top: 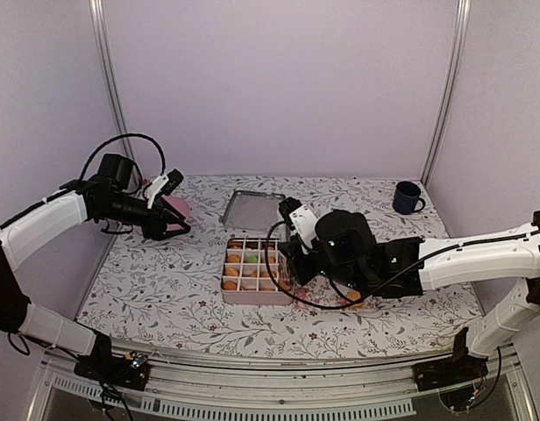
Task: Pack the cookies
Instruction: Place the fake cookies in the empty pocket of the box, then place the clamp on the plate.
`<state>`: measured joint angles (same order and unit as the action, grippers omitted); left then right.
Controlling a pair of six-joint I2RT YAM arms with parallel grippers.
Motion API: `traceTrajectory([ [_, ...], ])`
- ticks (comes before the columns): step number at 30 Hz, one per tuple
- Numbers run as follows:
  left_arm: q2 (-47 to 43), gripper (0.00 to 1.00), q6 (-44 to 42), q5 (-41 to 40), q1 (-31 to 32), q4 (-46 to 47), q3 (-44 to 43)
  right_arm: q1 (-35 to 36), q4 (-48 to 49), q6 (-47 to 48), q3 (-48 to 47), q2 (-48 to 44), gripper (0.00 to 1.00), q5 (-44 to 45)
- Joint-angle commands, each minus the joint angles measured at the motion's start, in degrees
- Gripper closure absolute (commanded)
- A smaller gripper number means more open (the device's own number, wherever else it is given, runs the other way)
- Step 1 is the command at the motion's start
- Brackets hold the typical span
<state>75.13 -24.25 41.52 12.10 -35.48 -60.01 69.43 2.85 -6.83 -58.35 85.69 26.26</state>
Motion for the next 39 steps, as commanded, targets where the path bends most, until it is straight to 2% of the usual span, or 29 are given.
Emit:
traceTrajectory([
  [1, -0.2, 0.5, -0.5, 0.6, -0.6, -0.7, 0.1, 0.0, -0.1, -0.7, 1.5, -3.2, 0.9, 0.7],
  [7, 0.0, 0.5, -0.2, 0.9, -0.7, -0.7, -0.3, 0.0, -0.3, -1.1, 2.0, -4.3, 0.72, 1.2],
  [17, 0.3, 0.49, -0.2, 0.9, -0.6, -1.0, -0.7, -0.9, 0.5, -2.0, 1.5, -5.9, 0.7, 1.7],
  [23, 2.4, 0.5, 0.9, 0.5, -0.6, 0.5, -0.6, -8.7, -3.3, -8.4, 1.9, -8.7, 0.72, -2.2],
  [29, 6.5, 0.48, 6.4, -0.8, -0.5, 9.1, -0.8, -19.8, -10.6, -22.4, 3.8, -11.4, 0.71, -11.4],
  [35, 17.6, 0.49, 14.7, -5.6, 0.2, 18.0, -7.4, -29.7, -16.3, -33.8, 6.6, -12.5, 0.73, -22.0],
  [39, 28.0, 0.52, 17.5, -9.6, 0.5, 18.1, -16.5, -34.4, -17.5, -37.8, 9.1, -11.5, 0.73, -27.4],
])
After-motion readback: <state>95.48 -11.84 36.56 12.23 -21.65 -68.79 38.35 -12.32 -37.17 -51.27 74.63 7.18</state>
